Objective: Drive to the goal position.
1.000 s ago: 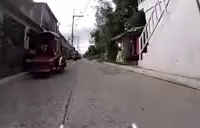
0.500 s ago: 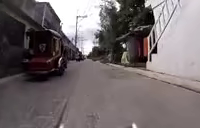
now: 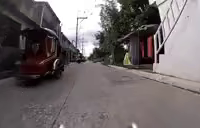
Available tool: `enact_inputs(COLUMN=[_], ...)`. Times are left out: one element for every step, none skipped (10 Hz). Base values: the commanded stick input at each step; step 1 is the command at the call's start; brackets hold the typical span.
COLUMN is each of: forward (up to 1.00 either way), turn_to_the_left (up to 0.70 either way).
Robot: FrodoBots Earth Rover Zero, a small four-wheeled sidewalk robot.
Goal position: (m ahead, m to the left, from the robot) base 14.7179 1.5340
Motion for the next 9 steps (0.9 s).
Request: enact_inputs(forward=[1.00,1.00,1.00,1.00,1.00,1.00,1.00,1.00,1.00], turn_to_the_left=[0.01,0.01,0.01,0.41,0.29,0.07,0.01,0.01,0.01])
